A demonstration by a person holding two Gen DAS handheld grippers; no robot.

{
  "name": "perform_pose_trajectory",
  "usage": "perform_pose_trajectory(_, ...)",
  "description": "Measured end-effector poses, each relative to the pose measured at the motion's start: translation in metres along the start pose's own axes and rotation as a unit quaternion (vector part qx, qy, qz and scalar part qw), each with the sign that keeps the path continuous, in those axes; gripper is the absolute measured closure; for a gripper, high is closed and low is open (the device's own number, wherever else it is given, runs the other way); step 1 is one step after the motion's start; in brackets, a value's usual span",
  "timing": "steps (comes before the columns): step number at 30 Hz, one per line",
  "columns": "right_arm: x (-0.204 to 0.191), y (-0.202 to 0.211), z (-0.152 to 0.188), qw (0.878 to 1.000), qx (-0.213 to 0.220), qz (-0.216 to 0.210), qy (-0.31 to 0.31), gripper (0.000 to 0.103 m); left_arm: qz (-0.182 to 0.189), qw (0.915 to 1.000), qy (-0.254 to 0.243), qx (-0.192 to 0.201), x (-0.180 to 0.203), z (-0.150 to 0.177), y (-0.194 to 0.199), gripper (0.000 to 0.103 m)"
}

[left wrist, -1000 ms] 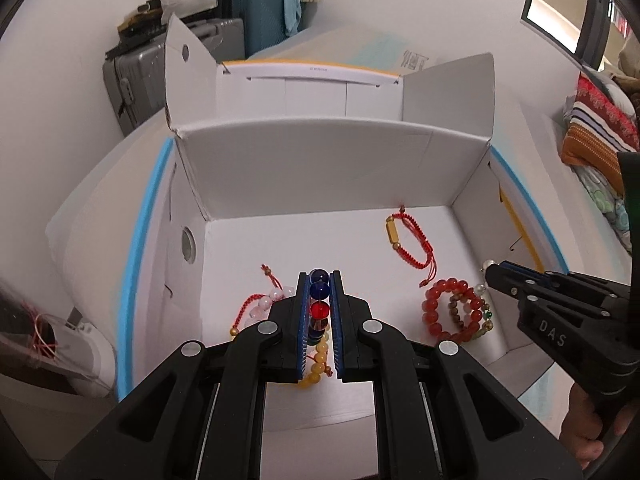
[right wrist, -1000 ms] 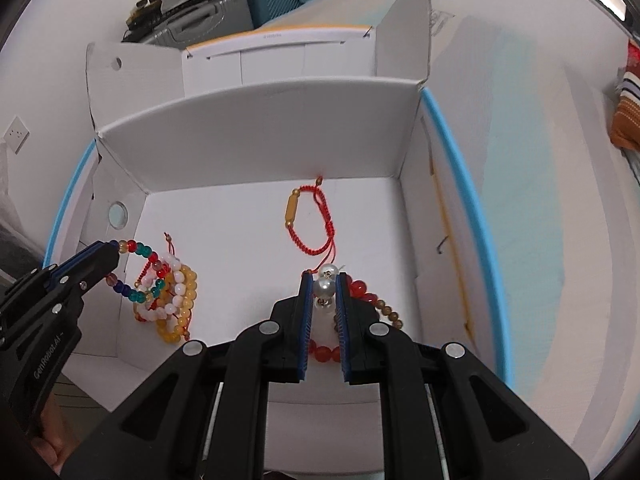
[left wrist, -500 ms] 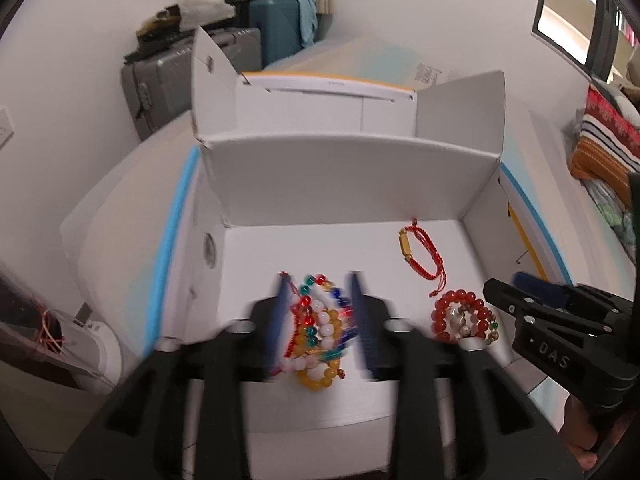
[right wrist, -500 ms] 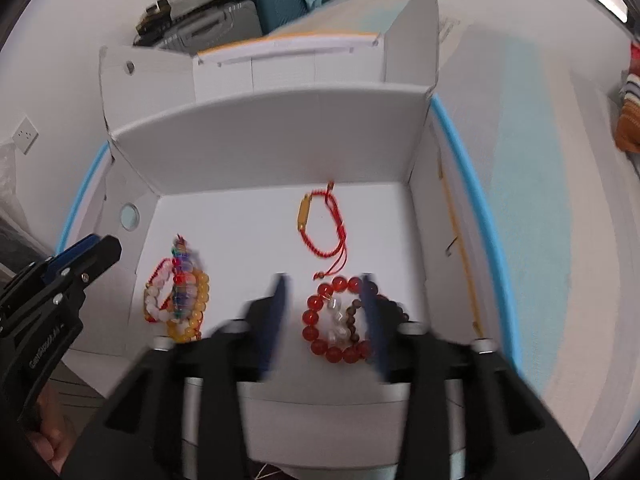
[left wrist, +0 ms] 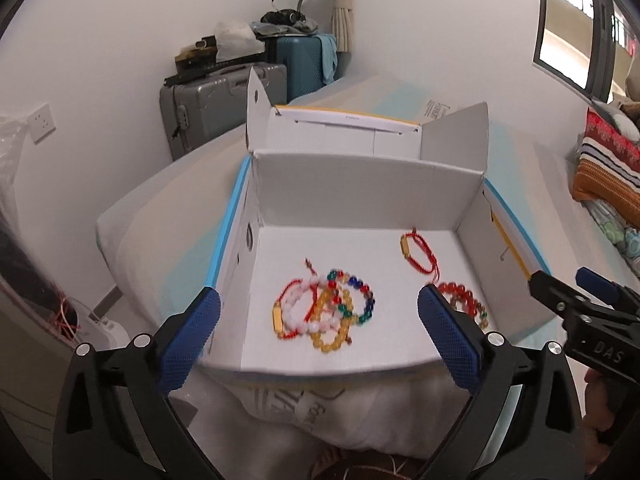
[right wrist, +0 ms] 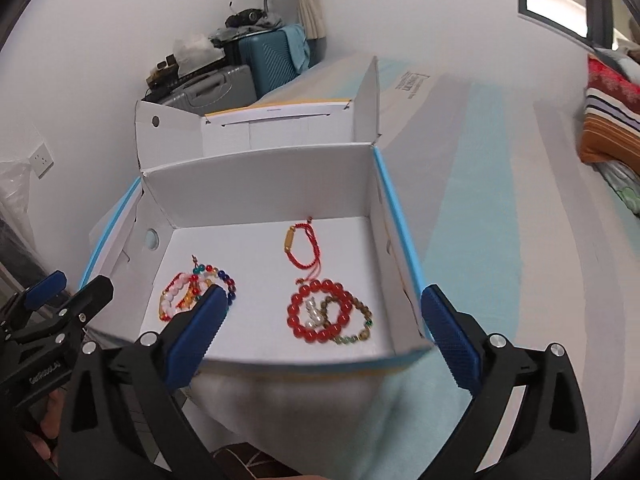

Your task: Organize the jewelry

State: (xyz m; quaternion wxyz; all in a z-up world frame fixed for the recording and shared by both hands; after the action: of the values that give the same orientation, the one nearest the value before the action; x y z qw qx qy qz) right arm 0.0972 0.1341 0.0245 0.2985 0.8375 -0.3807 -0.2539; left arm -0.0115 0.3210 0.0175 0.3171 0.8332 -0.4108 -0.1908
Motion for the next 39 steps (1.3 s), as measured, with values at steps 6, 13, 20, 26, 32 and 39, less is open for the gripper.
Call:
perform_pose_trajectory(6,0.006,0.013,0.025,1.0,0.004,0.008,-0.011,0.009,-0.013,0.9999,-0.008,0.001,0.001,0.023,0.006,0.006)
perform_pose_trajectory(13,0.01,0.01,0.037,1.0,0.0,0.027,-0.009,0.009,-0.004,1.0,-0.005,-0.004,0.001,0.035,0.01,0.006)
perform_pose_trajectory(20,0.007,0.008,0.038,0.999,-0.001,0.033,0.004,0.009,-0.015,0.9999,-0.005,-0.001,0.003,0.034,0.011,0.006)
perform_pose_trajectory(26,0.005,0.009,0.039,0.999,-0.004,0.039,0.014,0.009,-0.019,0.9998,-0.011,0.0,0.008,0.034,0.012,0.006)
perform_pose_trajectory(32,0.007,0.011,0.038,0.999,-0.004,0.041,0.013,0.009,-0.035,0.9991,-0.02,0.017,0.011,0.033,0.015,0.006)
perform_pose_trajectory(39,0.007,0.012,0.037,0.999,-0.005,0.041,0.015,0.009,-0.038,0.9986,-0.034,0.018,0.016,0.031,0.015,0.006)
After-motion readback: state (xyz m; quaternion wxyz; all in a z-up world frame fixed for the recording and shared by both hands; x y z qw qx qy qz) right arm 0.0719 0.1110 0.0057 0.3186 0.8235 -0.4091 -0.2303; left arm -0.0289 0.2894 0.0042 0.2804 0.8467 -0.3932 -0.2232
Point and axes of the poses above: each gripper's, at about its wrist camera, not at the fingertips, and y roughly against the way its jaws point, x to its right, z to its underside, the point moved 3 cm from there along -y, roughly the way its jaws point, and after that the axes turned 10 degrees about -z, right-handed, at the moved point
